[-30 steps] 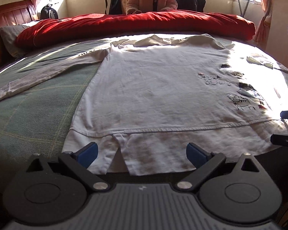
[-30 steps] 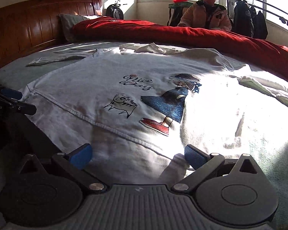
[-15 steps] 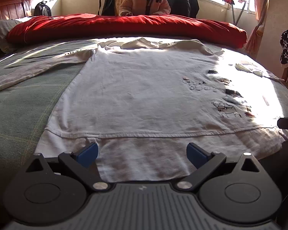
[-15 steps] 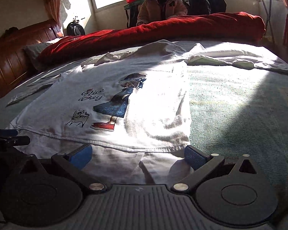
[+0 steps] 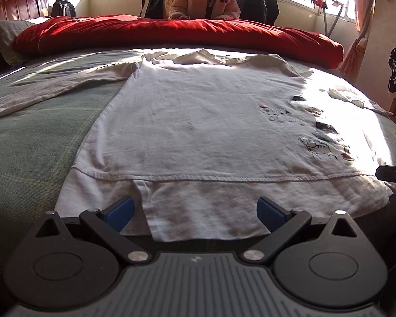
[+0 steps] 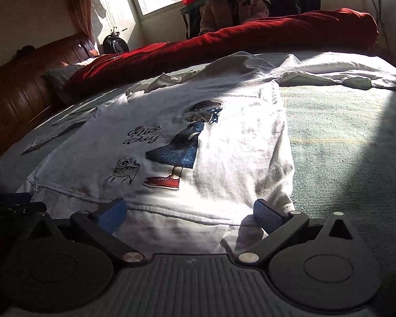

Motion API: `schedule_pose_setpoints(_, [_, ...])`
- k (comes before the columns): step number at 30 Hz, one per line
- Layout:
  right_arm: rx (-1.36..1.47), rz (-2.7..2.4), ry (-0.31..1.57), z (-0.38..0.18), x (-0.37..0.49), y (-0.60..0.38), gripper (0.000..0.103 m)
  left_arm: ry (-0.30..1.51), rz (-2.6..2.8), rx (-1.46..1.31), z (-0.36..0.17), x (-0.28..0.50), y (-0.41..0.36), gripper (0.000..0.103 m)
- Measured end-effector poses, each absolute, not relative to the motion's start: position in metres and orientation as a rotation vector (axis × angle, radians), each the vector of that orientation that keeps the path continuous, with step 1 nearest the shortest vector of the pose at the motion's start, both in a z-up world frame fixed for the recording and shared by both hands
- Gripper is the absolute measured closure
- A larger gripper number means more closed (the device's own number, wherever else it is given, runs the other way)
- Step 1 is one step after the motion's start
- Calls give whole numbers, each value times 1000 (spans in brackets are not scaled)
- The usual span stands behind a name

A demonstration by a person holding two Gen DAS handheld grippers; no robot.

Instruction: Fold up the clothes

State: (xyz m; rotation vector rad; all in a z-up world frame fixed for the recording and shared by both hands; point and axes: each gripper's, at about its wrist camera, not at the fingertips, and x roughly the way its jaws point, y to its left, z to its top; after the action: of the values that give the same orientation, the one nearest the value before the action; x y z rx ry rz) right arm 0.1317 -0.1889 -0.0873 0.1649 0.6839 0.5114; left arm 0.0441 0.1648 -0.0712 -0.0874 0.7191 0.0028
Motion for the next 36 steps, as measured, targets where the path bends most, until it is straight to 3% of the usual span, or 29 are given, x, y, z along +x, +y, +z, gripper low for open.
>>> schedule_pose_setpoints(5, [146,495,683,-88,129,-187,0,678,-32,-80,-54,66,159,4])
schedule_pose_setpoints(11, [42,482,661,-91,122,-175,0,760,-27,-117,-72,88,160,4])
schedule_pose_setpoints(23, [69,483,659,-92,123,-179,0,731,7,-144,-68,57,160,4])
schedule_pose_setpoints(36, [94,532,613,-49,153,-186,0,663,-49,-231,-29,115,148,4])
